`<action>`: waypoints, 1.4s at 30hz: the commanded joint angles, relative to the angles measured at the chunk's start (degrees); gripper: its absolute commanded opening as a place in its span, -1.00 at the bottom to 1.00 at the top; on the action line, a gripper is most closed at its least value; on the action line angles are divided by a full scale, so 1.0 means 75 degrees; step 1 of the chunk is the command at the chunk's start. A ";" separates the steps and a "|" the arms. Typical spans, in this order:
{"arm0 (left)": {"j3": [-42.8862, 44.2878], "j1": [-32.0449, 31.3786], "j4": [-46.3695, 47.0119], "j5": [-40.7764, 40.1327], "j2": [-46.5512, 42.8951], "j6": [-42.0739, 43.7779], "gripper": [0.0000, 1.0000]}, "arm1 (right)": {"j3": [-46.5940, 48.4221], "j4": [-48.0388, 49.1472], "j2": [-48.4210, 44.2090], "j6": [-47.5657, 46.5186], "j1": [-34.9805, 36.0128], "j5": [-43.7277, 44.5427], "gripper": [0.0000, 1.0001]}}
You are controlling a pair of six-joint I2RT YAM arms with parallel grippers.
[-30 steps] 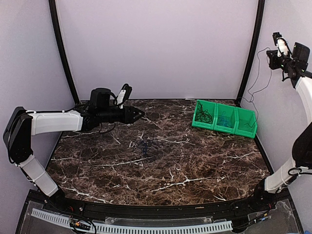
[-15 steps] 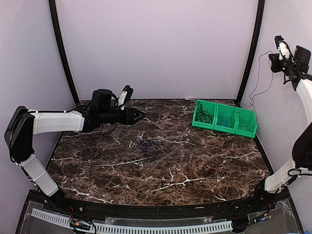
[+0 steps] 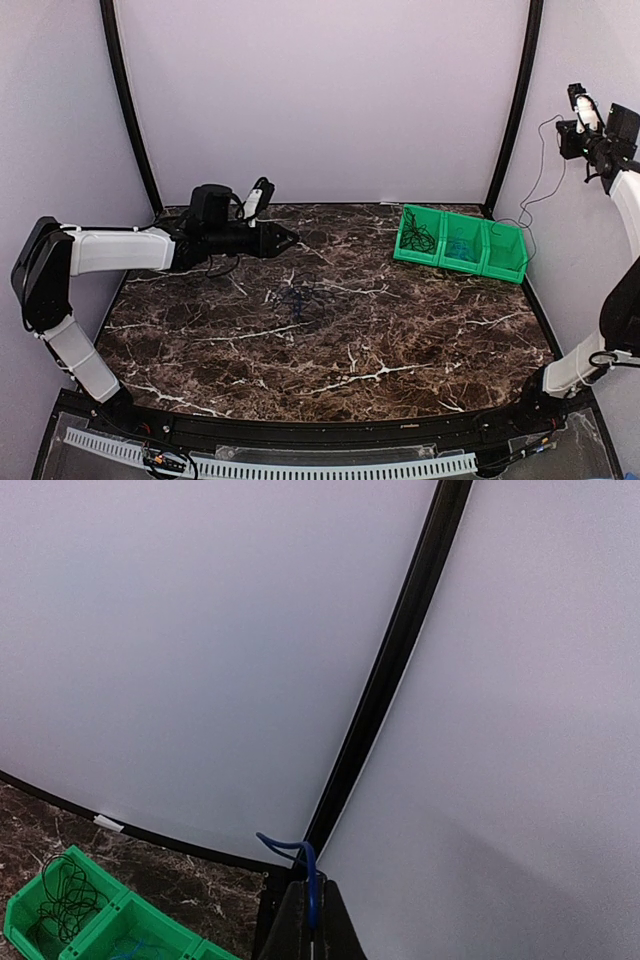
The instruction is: Untangle the cables
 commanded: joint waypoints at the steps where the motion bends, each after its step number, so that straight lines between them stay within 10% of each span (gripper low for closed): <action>1: 0.0076 -0.0059 0.0001 0.0158 -0.0024 0.0025 -0.03 | -0.0280 0.0354 -0.0264 -0.0203 -0.0067 0.0023 -1.00; 42: 0.0100 -0.0087 -0.0089 0.0140 -0.0029 0.0106 -0.03 | -0.0012 -0.0291 0.0404 0.0829 0.1092 -0.1993 -1.00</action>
